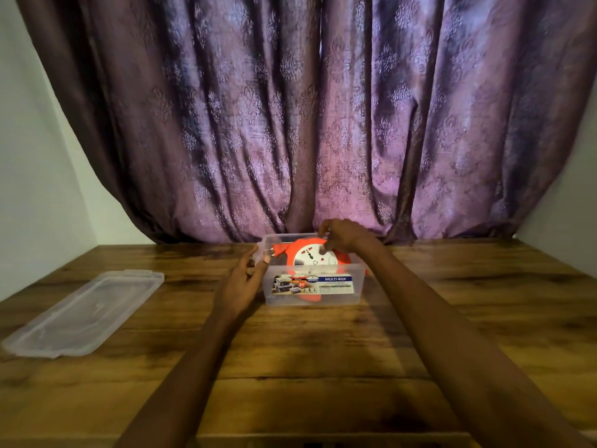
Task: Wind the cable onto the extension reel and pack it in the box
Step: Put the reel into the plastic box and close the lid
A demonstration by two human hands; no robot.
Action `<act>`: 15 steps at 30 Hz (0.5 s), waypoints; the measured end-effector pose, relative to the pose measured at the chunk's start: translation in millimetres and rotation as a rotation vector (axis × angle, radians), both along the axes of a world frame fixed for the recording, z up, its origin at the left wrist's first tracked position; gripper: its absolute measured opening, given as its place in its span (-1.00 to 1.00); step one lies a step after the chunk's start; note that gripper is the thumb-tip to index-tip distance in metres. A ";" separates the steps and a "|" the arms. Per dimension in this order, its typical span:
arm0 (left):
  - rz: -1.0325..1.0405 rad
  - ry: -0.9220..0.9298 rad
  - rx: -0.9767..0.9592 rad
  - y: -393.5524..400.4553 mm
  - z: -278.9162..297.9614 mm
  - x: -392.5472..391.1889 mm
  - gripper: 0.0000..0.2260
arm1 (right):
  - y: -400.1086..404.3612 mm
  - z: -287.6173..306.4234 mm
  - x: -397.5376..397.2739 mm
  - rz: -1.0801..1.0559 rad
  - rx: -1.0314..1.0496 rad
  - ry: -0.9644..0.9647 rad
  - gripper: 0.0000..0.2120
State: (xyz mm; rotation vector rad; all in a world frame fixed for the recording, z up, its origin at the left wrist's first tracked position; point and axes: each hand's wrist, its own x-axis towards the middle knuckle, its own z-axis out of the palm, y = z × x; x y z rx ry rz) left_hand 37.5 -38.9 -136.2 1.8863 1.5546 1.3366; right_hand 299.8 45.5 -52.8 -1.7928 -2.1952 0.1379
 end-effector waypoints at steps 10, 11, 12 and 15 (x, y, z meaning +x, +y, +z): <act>0.097 0.088 0.008 -6.7 6.2 -14.3 -0.38 | -23.3 -10.9 -4.0 0.064 0.191 0.062 -0.66; 0.178 0.154 0.033 -8.5 7.8 -22.8 -0.36 | -25.9 -10.1 -7.9 0.055 0.241 0.115 -0.69; 0.263 0.239 0.045 -10.6 9.1 -33.0 -0.34 | -28.5 -8.7 -11.9 0.053 0.283 0.165 -0.73; 0.562 0.516 -0.110 -12.5 7.9 -77.8 -0.37 | -32.0 -2.3 -28.8 0.108 0.339 0.247 -0.79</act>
